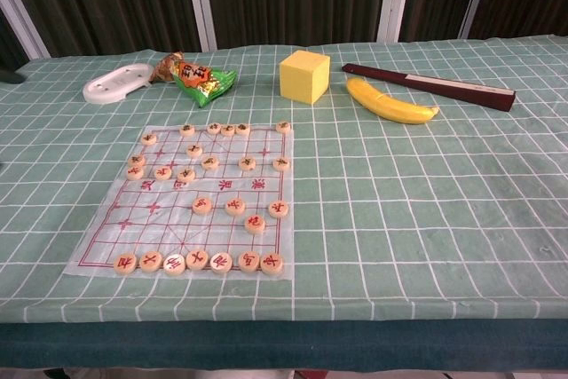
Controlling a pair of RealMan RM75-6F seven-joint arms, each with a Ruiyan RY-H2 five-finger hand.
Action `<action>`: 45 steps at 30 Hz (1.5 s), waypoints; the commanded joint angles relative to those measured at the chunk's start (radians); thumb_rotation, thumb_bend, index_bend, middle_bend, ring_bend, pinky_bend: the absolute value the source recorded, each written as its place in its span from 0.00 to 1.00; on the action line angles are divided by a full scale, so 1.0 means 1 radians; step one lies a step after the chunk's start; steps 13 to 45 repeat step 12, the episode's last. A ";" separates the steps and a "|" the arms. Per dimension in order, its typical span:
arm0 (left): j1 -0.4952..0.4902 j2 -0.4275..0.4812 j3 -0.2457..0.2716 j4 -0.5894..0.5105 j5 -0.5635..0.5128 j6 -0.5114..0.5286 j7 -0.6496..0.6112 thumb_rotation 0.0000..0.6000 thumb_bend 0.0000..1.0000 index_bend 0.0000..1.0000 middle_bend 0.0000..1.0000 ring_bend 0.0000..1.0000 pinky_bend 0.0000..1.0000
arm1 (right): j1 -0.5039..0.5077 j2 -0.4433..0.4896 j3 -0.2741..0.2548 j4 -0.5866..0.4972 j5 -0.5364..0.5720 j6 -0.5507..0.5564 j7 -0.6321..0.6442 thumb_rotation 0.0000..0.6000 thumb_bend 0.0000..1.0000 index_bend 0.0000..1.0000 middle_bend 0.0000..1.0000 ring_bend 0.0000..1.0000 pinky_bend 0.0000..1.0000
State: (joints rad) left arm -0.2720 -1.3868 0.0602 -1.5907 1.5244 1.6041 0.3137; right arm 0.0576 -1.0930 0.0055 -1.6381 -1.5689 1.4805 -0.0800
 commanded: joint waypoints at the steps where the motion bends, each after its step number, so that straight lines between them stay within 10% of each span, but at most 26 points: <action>1: 0.201 0.191 0.171 -0.071 0.028 0.133 -0.141 1.00 0.40 0.01 0.14 0.14 0.31 | -0.007 -0.002 -0.001 -0.005 -0.007 0.015 -0.003 1.00 0.15 0.00 0.00 0.00 0.00; 6: 0.158 0.276 0.214 -0.014 0.136 0.050 -0.370 1.00 0.40 0.00 0.07 0.08 0.19 | -0.012 -0.011 -0.004 -0.002 -0.031 0.036 -0.002 1.00 0.15 0.00 0.00 0.00 0.00; 12: 0.197 0.203 0.132 0.068 0.169 0.143 -0.298 1.00 0.40 0.00 0.02 0.02 0.15 | -0.017 -0.017 -0.013 0.005 -0.049 0.041 -0.013 1.00 0.15 0.00 0.00 0.00 0.00; 45: 0.197 0.203 0.132 0.068 0.169 0.143 -0.298 1.00 0.40 0.00 0.02 0.02 0.15 | -0.017 -0.017 -0.013 0.005 -0.049 0.041 -0.013 1.00 0.15 0.00 0.00 0.00 0.00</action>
